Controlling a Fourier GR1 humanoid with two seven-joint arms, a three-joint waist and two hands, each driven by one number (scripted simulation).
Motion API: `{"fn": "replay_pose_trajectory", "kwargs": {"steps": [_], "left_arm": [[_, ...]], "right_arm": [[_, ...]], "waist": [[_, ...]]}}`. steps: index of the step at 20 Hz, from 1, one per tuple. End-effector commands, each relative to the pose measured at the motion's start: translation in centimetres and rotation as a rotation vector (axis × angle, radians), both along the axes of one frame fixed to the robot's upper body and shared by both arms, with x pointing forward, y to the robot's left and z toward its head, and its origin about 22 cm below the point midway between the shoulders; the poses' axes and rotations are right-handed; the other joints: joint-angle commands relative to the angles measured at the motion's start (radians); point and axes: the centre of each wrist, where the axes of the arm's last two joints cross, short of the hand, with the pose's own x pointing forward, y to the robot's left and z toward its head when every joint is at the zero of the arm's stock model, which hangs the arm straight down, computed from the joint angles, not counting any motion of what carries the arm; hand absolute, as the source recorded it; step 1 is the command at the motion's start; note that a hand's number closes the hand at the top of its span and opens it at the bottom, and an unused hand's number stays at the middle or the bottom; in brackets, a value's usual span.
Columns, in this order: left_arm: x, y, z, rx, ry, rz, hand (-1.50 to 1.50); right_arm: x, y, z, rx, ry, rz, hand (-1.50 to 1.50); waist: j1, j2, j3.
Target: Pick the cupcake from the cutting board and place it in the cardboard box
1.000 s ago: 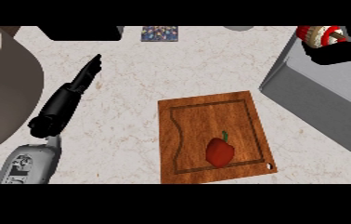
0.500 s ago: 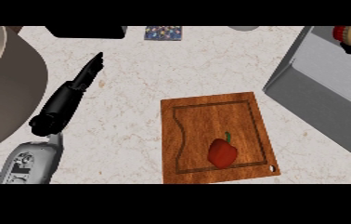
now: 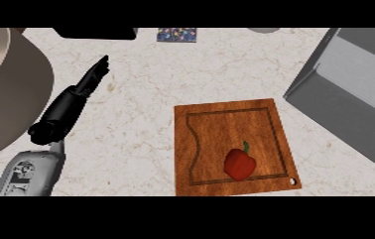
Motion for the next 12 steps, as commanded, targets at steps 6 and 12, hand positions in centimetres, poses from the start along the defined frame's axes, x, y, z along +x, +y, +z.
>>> {"fn": "replay_pose_trajectory", "kwargs": {"steps": [6,12], "left_arm": [[0.1,-1.0,0.9,0.005,0.01,0.0,0.0],[0.0,-0.6,0.0,-0.001,0.017,-0.004,0.0]], "right_arm": [[-0.9,-3.4,-1.8,0.151,0.089,0.199,-1.5],[0.1,-3.1,-0.1,0.663,-0.304,0.232,-1.5]], "waist": [[0.005,0.0,0.002],[-0.008,-0.006,0.004]]}}
